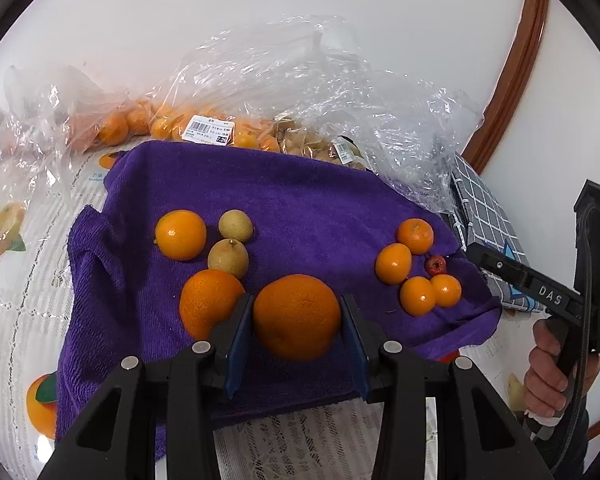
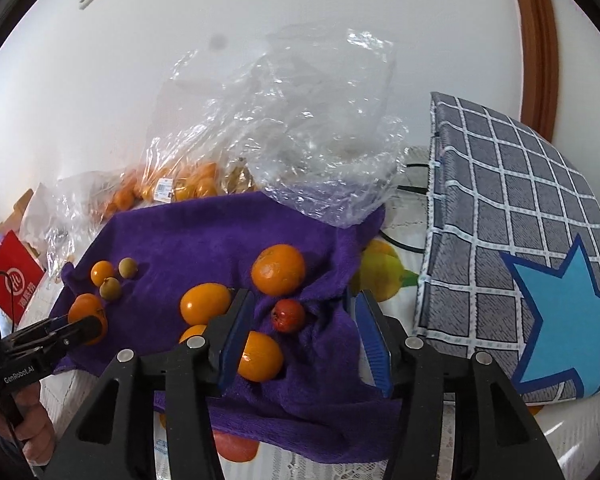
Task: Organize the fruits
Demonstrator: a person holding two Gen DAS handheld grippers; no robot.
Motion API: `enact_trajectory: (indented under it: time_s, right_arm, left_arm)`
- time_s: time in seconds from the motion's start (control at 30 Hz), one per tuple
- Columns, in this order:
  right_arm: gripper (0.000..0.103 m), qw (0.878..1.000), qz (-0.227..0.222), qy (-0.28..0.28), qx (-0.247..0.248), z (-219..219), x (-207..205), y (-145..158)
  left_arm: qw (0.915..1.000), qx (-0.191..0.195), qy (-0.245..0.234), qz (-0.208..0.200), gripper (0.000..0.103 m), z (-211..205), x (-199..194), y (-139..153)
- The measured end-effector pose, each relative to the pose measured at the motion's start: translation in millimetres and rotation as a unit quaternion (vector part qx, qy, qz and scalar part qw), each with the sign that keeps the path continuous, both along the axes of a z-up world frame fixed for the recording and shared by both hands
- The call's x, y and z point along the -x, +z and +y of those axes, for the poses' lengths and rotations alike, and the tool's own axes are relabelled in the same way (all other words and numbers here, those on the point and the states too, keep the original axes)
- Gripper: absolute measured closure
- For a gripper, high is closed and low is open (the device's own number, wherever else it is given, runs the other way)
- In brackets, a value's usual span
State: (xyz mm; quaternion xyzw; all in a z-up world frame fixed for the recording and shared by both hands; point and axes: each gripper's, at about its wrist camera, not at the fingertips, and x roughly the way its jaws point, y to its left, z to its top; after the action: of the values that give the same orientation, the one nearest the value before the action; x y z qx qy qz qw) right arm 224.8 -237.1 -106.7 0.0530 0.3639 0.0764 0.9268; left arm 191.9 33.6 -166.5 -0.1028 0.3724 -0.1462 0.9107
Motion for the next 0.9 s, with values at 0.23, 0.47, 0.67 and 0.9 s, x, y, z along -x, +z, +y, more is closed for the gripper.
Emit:
enact_trajectory:
  time_s: [0.23, 0.47, 0.67, 0.9]
  right_arm:
    - [0.050, 1.000, -0.006, -0.001, -0.010, -1, 5, 4]
    - [0.050, 1.000, -0.010, 0.009, -0.009, 3, 16, 8]
    - [0.050, 1.000, -0.005, -0.003, -0.018, 6, 44, 16]
    - [0.040, 1.000, -0.017, -0.020, 0.004, 12, 84, 43]
  left_arm:
    - [0.9999, -0.016, -0.002, -0.005, 0.063, -4, 1, 0]
    - [0.9998, -0.017, -0.007, -0.007, 0.057, -5, 1, 0]
    - [0.9996, -0.020, -0.008, -0.020, 0.050, -5, 5, 4]
    - [0.9981, -0.036, -0.001, -0.051, 0.044, -4, 15, 17]
